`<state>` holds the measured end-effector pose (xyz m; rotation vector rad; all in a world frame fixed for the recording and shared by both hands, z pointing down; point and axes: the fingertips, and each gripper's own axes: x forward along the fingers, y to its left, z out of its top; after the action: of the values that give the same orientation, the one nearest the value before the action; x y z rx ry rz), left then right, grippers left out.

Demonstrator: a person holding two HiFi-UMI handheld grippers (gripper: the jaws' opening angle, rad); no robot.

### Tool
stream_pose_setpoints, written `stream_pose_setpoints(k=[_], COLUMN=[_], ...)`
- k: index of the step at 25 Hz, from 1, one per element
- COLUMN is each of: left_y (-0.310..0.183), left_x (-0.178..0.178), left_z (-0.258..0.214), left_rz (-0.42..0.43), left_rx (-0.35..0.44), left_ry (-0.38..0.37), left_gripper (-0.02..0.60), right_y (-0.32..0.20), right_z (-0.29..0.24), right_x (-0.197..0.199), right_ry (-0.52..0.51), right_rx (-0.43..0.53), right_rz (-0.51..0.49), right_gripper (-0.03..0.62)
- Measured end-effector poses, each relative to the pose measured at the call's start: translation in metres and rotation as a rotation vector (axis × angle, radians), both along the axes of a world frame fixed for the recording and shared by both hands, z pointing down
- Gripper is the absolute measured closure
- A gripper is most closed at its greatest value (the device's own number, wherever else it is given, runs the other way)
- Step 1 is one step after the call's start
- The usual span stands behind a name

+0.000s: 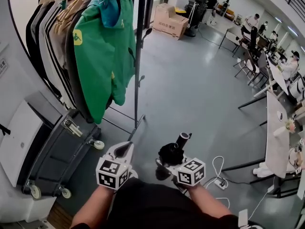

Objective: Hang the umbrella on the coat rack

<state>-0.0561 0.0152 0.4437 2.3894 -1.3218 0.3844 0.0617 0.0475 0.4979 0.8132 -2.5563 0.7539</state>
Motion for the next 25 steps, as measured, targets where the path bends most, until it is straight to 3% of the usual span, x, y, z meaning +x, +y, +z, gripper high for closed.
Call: stream_pose_setpoints(k=[11,19,25], left_y=[-0.071,-0.09,-0.102], left_x=[-0.059,-0.068,-0.076], left_z=[0.01,0.024,0.029], left_rz=[0.042,0.072,0.046], left_rx=[0.009,-0.024,-0.034], left_ry=[-0.026,-0.007,-0.007], left_gripper=[0.566,0.566,0.566], right_y=[-0.078,-0.101,-0.132], right_z=[0.007,0.014,0.018], right_x=[-0.059,-0.085,-0.099], right_ry=[0.009,0.066,0.1], right_rx=[0.014,-0.004,0.001], right_rz=[0.061,0.025,-0.039], right_gripper=[0.367,0.367,0.367])
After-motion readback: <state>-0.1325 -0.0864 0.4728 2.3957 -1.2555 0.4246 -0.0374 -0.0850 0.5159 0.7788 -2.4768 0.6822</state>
